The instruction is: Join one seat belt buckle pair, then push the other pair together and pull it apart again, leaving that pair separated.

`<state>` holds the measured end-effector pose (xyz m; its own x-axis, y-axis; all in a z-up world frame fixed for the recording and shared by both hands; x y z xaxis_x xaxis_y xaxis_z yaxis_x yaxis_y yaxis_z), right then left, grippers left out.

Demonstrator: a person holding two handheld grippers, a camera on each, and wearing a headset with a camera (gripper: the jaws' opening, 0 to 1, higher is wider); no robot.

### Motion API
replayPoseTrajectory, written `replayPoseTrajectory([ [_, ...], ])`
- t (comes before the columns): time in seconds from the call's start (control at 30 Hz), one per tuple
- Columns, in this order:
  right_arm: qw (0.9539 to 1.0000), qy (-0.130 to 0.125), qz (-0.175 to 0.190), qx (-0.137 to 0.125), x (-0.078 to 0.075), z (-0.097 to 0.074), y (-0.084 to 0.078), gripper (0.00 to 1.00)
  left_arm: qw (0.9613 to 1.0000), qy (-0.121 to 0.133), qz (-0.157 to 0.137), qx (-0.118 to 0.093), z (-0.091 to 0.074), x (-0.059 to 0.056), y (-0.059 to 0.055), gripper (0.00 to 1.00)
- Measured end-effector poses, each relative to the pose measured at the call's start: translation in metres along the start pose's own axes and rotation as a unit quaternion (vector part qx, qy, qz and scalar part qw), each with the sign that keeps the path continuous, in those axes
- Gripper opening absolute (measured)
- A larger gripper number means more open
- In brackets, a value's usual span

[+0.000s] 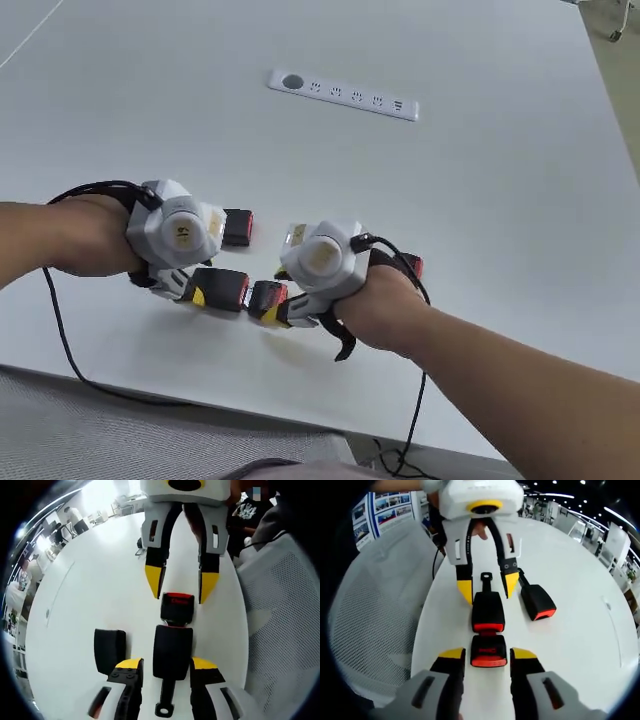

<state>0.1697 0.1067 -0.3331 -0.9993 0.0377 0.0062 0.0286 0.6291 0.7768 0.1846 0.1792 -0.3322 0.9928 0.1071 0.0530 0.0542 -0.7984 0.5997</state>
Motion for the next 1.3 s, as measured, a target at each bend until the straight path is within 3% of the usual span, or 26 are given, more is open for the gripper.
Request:
replayPoseTrajectory([
  [0.13,0.9999,-0.009,-0.009,-0.004,-0.009,-0.013,0.002,0.34,0.9996,0.024,0.002,-0.015,-0.007,0.023,0.009,0.34],
  [0.3,0.9994,-0.033,-0.005,0.002,-0.03,-0.037,-0.016,0.34,0.9985,0.049,-0.003,-0.024,-0.013,0.052,0.009,0.37],
  [0.57,0.9968,-0.074,0.005,0.028,-0.065,-0.08,-0.054,0.34,0.9983,0.056,-0.002,-0.016,-0.009,0.075,0.002,0.36],
  [0.8,0.9926,-0.106,0.017,0.057,-0.09,-0.12,-0.094,0.34,0.9986,0.052,-0.001,-0.008,-0.003,0.083,0.0,0.36],
  [0.97,0.9895,-0.122,0.035,0.069,-0.099,-0.139,-0.114,0.34,0.9991,0.042,0.004,0.01,0.002,0.089,-0.01,0.37],
  [1.3,0.9905,-0.098,0.041,0.087,-0.098,-0.133,-0.132,0.35,0.9995,0.016,0.011,0.026,0.009,0.088,-0.022,0.34],
])
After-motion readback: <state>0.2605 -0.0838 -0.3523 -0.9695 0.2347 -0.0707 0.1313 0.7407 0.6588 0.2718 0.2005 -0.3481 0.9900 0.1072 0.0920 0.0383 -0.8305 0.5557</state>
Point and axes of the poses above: the centre of the closed fingertips' face, and the gripper's own axes: z roughly forward along the fingers, x roughly to its left, y roughly out of its top, the point moved 1 cm from there along -z, roughly backward along the fingers, and after that the axes turned 14 degrees about -x, right-handed, at the moved point
